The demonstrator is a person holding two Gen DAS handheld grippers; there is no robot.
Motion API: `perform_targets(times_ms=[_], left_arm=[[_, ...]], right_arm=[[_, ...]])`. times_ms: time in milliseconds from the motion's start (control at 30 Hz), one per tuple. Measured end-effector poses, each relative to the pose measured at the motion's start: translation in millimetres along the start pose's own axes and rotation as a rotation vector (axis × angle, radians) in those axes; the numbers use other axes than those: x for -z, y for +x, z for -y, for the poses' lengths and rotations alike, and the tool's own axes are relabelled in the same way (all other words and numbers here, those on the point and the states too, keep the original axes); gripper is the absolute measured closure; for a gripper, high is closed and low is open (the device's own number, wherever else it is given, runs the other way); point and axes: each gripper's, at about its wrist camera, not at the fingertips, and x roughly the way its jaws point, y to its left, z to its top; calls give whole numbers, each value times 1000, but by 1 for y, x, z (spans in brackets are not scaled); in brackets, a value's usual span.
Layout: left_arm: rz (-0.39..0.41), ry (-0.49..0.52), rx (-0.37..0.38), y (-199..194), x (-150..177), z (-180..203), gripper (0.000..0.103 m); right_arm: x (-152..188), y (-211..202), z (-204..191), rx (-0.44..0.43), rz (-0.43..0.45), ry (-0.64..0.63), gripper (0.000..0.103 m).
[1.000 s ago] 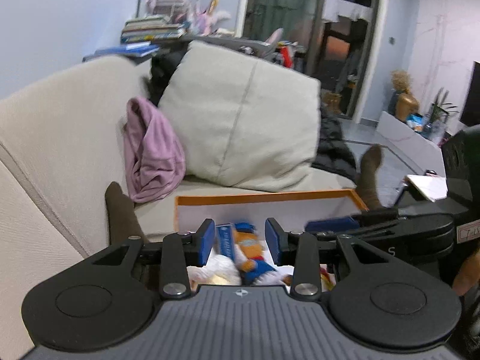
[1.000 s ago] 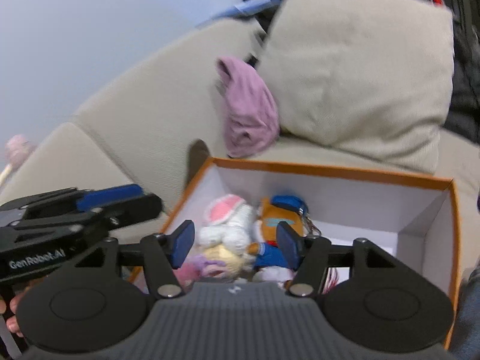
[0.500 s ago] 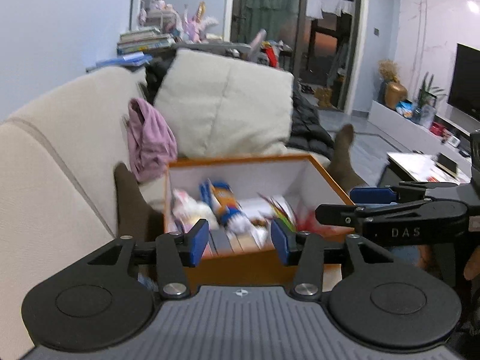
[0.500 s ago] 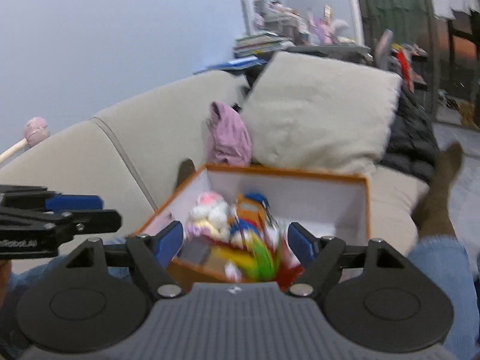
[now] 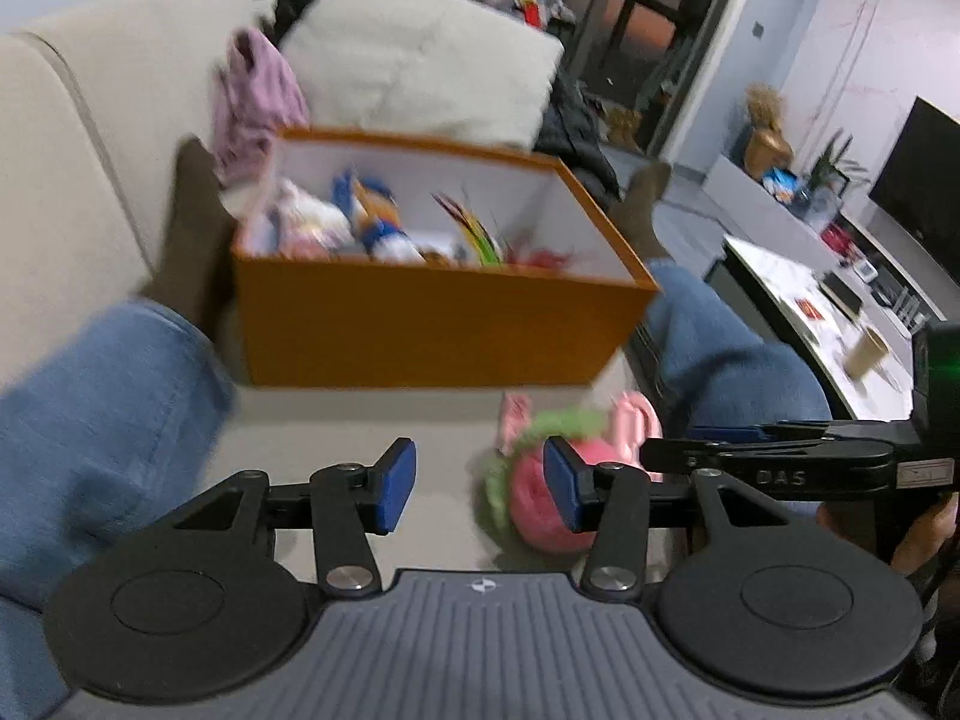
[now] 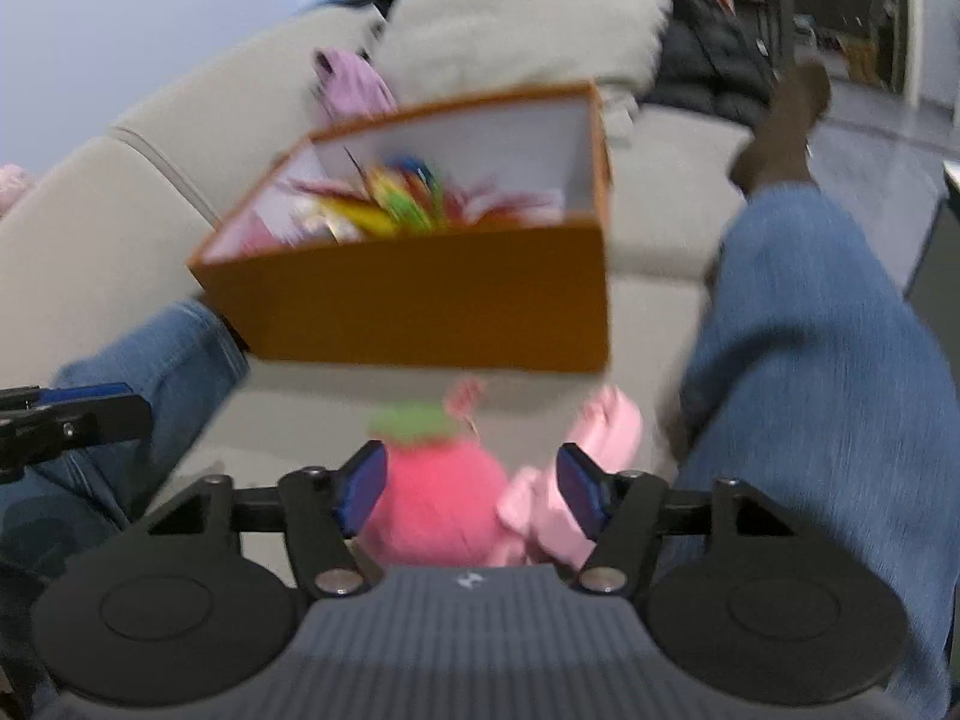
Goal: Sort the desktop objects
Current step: 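Move both grippers back to the pink fluffy ball and pink plastic toy, then grasp the pink fluffy ball with the left gripper while the right gripper grasps the pink plastic toy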
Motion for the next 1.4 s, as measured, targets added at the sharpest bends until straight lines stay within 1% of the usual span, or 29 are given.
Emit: perform_targets(times_ms=[100, 167, 200, 300, 467, 667, 800, 900, 967, 1033, 1100, 1233, 1333, 1400], left_arm=[[-40, 40, 28, 22, 3, 15, 46], [-55, 64, 49, 36, 5, 23, 42], [-63, 67, 52, 43, 6, 25, 39], [-87, 76, 44, 65, 7, 32, 36], [-126, 140, 14, 94, 7, 40, 36], [-196, 128, 21, 122, 7, 44, 36], [-227, 102, 45, 135, 9, 41, 36], [-251, 98, 46, 143, 14, 41, 39], [-245, 125, 29, 146, 18, 45, 41], [-231, 148, 24, 144, 19, 48, 46], [-229, 123, 21, 140, 17, 43, 47], [-203, 103, -58, 126, 19, 26, 47], [-203, 47, -66, 115, 23, 10, 47], [-198, 28, -77, 109, 24, 3, 47]], right_arm=[[5, 5, 5, 51, -27, 12, 50], [5, 9, 8, 94, -37, 18, 53], [6, 10, 10, 102, -37, 18, 53], [9, 14, 16, 106, -48, 27, 53], [10, 25, 21, 108, -72, 27, 54], [7, 33, 26, 128, -90, 37, 54], [6, 34, 30, 127, -97, 58, 55], [6, 34, 29, 128, -99, 56, 55], [6, 34, 28, 127, -102, 58, 55], [6, 34, 31, 120, -107, 74, 55], [6, 34, 33, 115, -109, 88, 55], [6, 37, 38, 89, -119, 134, 54], [5, 44, 49, 29, -135, 227, 54], [5, 48, 55, 1, -142, 277, 52]])
